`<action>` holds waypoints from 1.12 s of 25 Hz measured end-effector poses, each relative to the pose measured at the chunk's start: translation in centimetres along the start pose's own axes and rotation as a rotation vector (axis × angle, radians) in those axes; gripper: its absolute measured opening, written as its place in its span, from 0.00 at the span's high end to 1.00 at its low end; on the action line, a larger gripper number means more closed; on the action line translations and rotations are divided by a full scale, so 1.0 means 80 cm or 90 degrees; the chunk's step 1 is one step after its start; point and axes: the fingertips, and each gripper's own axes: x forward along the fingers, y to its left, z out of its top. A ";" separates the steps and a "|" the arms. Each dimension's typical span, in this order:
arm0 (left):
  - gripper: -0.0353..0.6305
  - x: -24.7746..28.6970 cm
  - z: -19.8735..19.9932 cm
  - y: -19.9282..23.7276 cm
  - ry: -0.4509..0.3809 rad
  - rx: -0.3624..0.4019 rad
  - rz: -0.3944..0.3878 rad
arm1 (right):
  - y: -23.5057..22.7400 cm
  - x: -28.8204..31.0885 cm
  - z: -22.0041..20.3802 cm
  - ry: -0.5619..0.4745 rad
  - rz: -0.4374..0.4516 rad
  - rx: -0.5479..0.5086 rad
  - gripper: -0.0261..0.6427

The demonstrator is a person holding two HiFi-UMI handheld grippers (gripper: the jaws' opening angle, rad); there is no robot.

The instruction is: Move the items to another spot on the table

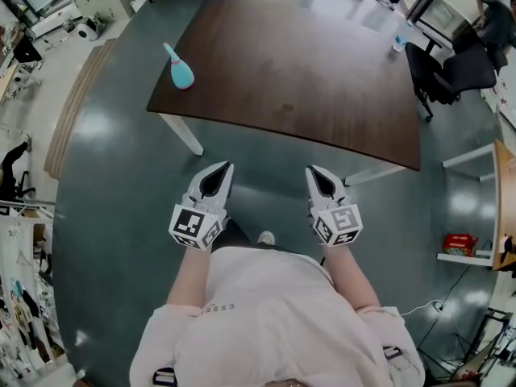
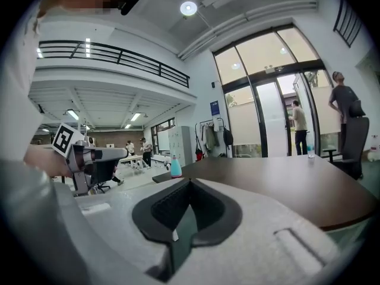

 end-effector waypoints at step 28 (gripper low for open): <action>0.92 0.000 0.105 0.499 -0.003 -0.024 0.011 | 0.191 0.482 0.127 -0.012 0.052 -0.051 0.97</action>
